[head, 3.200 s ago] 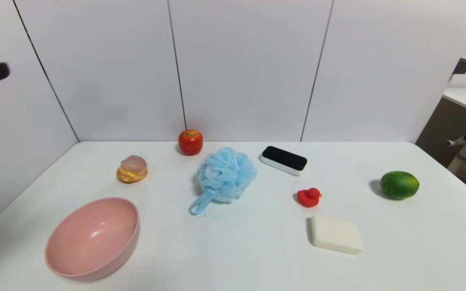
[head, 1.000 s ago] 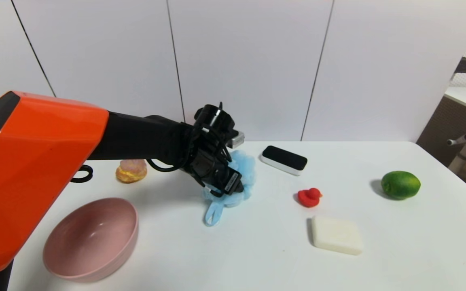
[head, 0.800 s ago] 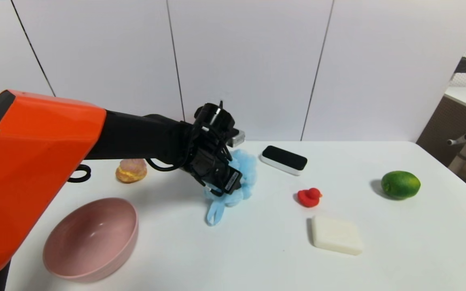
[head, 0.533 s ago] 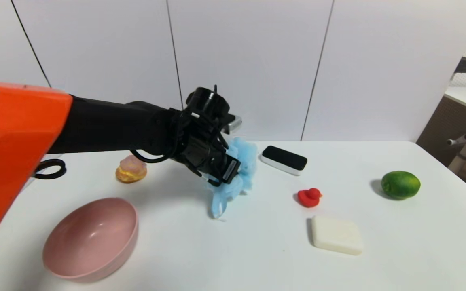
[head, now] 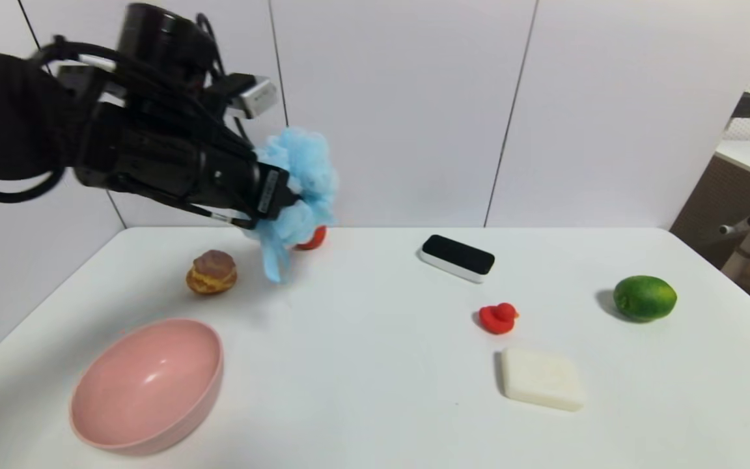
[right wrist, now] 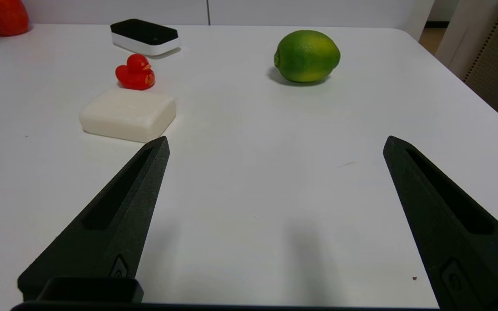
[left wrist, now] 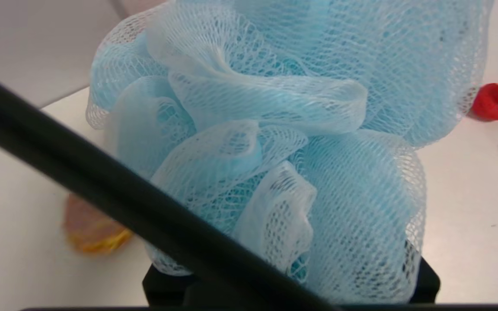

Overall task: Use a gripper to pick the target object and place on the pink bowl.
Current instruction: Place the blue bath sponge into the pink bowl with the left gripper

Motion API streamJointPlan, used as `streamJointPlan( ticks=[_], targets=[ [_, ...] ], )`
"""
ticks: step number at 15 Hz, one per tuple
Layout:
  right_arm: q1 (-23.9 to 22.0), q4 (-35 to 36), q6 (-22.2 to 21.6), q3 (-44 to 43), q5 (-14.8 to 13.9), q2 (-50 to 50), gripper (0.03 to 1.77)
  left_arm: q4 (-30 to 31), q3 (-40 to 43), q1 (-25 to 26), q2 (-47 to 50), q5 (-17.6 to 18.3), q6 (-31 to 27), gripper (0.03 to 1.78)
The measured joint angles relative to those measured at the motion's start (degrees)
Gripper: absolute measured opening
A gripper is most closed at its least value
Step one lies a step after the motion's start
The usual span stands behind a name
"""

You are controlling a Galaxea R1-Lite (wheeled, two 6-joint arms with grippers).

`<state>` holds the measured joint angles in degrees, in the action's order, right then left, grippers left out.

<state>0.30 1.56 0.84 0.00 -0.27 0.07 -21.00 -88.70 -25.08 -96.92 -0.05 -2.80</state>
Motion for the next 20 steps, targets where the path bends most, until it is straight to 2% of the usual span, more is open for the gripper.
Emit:
streamJointPlan(
  ticks=[3,6,10,16,20],
  targets=[
    [0.02,0.00,0.04,0.00,0.00,0.00,1.71,-1.49,10.31,6.25,8.66,-1.02,0.16,0.67],
    [0.02,-0.02,0.01,0.00,0.00,0.00,1.71,-1.84,20.72,9.81,16.07,-1.24,0.55,0.67],
    [0.02,0.00,0.01,0.00,0.02,0.00,1.71,-1.79,29.75,10.89,23.02,-1.24,1.05,0.67],
    [0.02,0.00,0.01,0.00,0.00,0.00,1.71,-0.32,40.08,10.93,26.27,-1.22,1.13,0.66],
    [0.02,-0.02,0.01,0.00,0.00,0.00,1.71,1.22,40.83,10.93,25.94,-1.18,1.60,1.06]
  ],
)
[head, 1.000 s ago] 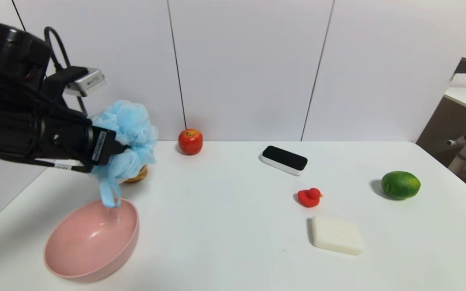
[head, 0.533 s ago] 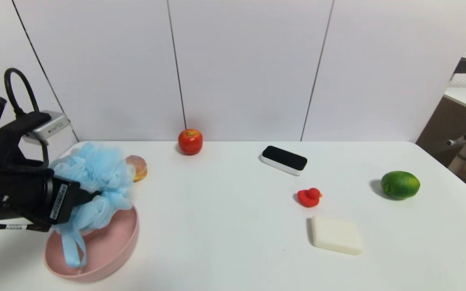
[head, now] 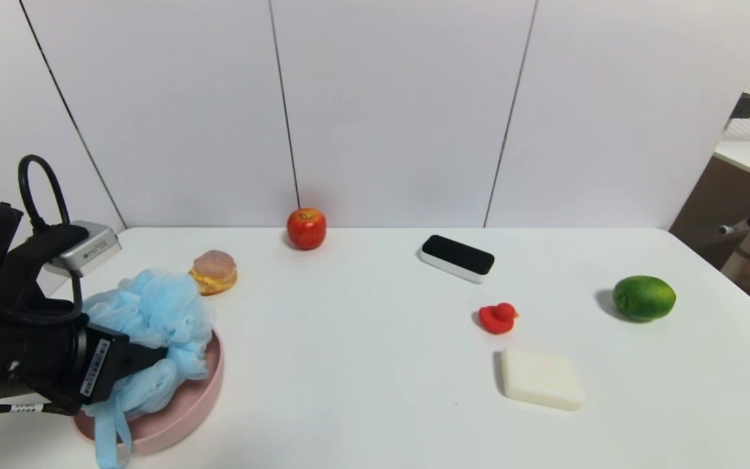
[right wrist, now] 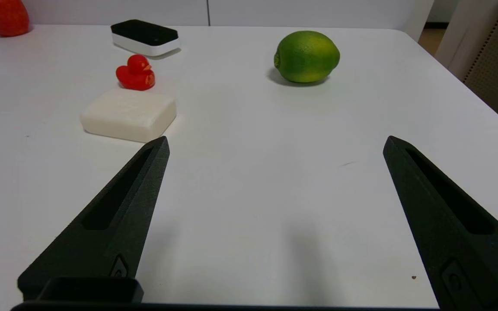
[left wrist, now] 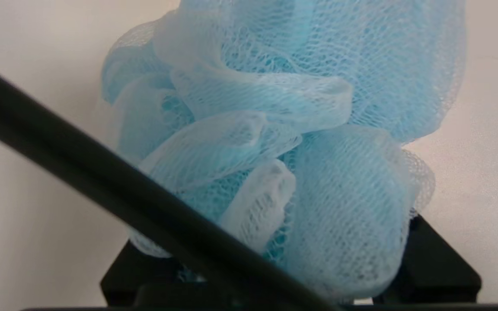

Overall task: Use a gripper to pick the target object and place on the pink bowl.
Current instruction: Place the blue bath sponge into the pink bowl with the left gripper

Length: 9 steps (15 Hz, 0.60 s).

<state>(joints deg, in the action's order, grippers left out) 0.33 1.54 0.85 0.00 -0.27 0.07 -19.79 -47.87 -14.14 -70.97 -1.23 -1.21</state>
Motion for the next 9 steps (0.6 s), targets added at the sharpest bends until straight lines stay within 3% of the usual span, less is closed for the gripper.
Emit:
streamJointPlan(
  ticks=[4,9],
  targets=[
    [-0.02,0.02,0.02,0.00,0.02,0.00,1.71,1.79,-0.39,0.06,-0.13,0.00,0.00,1.32],
    [0.00,0.02,0.00,0.00,0.00,0.00,1.71,5.21,-0.30,0.17,0.33,0.00,0.00,1.50]
  ],
)
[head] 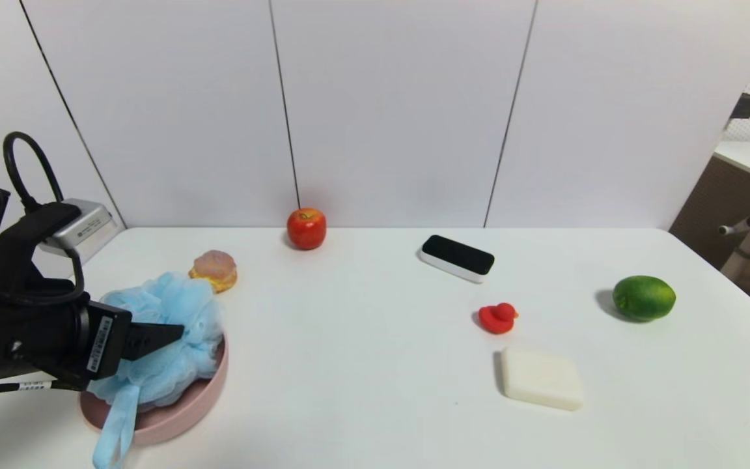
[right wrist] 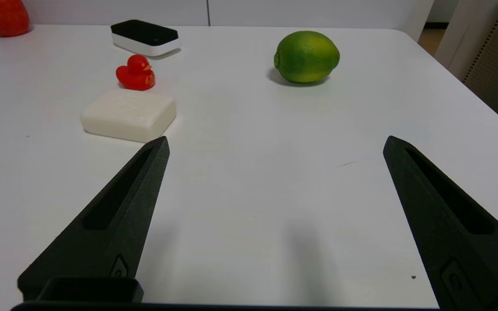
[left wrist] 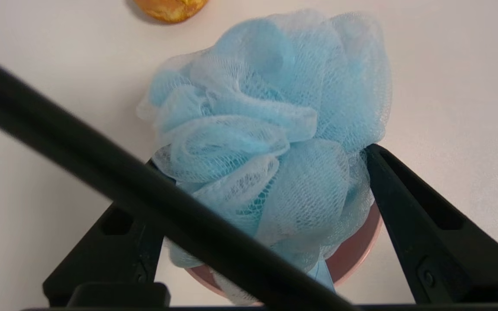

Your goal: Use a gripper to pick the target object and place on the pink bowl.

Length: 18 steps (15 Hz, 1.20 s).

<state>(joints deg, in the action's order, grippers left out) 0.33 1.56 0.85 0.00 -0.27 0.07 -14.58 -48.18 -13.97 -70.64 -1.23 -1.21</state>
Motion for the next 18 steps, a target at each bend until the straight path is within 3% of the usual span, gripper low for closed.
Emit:
streamJointPlan(
  ticks=[6,12,14,18],
  targets=[
    [0.00,-0.02,0.00,0.00,0.00,0.00,1.71,6.53,-3.85,1.30,2.15,0.00,0.09,1.61],
    [0.00,0.00,0.02,0.00,0.00,0.00,1.71,6.56,-11.89,7.56,7.50,0.24,-1.96,1.66],
    [0.00,0.00,0.00,0.00,0.05,0.00,1.71,6.62,-8.00,8.96,11.12,0.09,-2.47,1.67],
    [-0.02,-0.02,0.00,0.00,0.02,0.00,1.71,7.28,7.80,10.31,22.33,-0.02,-2.49,1.68]
  ],
)
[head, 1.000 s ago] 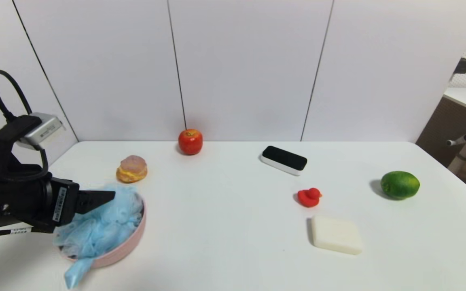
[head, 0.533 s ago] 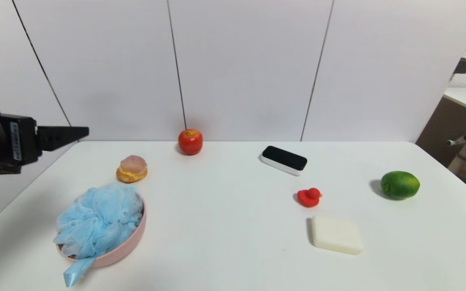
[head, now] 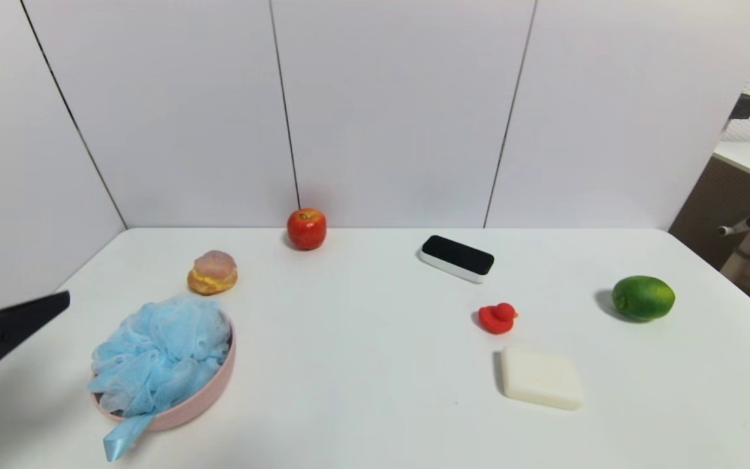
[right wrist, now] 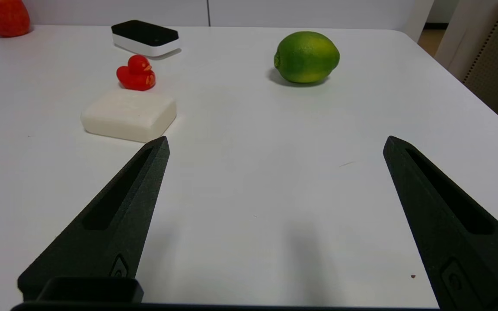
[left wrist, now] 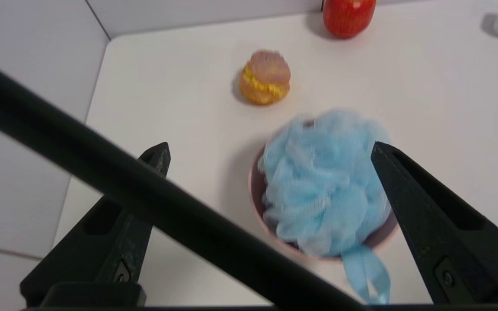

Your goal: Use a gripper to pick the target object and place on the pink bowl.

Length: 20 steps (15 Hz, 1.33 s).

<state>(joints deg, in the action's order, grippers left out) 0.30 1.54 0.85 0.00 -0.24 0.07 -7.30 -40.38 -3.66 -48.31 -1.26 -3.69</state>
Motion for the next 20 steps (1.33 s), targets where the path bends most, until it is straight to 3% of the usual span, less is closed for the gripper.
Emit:
streamJointPlan(
  ticks=[8,14,20],
  targets=[
    [0.00,0.02,0.00,0.00,-0.02,0.00,1.71,12.81,34.87,1.10,24.64,0.32,0.09,1.69],
    [0.02,0.00,-0.01,0.00,-0.02,0.00,1.71,7.41,40.08,3.04,43.65,0.29,2.95,1.69],
    [0.02,0.00,0.00,0.00,0.00,0.00,1.71,7.28,40.38,3.19,48.13,0.24,3.51,1.69]
  ],
)
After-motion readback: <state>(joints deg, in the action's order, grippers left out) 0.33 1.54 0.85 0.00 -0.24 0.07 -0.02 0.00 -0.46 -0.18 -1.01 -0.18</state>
